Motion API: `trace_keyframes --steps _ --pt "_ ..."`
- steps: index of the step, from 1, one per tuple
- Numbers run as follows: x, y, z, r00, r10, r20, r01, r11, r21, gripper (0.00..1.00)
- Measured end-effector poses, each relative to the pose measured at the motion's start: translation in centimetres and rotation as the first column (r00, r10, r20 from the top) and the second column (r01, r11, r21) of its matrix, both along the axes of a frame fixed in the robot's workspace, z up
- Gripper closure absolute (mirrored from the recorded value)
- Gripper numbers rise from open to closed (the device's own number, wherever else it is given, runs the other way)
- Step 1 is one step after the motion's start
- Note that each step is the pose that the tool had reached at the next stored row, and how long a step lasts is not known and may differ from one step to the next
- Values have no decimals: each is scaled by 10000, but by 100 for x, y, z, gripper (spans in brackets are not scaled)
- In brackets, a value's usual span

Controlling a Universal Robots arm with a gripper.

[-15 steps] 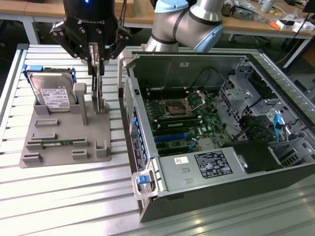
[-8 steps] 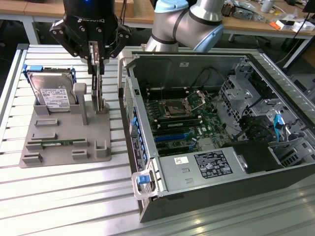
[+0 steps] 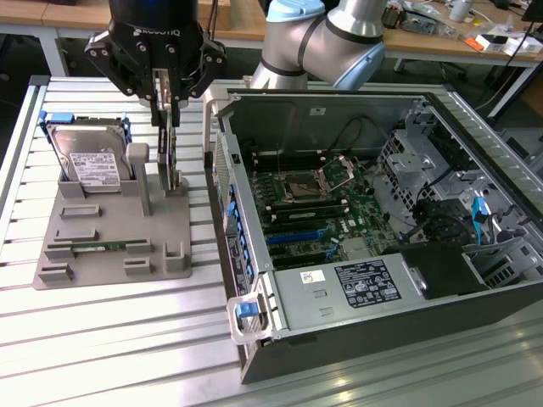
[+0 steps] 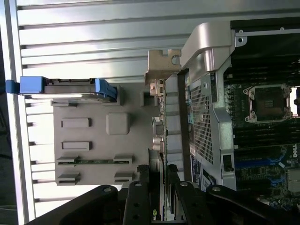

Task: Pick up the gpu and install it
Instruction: 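Pick up the gpu and move the gpu toward the slot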

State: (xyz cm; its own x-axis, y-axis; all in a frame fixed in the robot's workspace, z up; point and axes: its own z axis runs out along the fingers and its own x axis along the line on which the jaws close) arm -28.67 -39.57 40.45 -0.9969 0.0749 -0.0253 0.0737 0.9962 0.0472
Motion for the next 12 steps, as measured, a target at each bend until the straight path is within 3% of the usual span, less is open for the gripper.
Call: trace_keyframes --steps 12 --pt "0 0 48 10000 0 0 0 10000 0 74"
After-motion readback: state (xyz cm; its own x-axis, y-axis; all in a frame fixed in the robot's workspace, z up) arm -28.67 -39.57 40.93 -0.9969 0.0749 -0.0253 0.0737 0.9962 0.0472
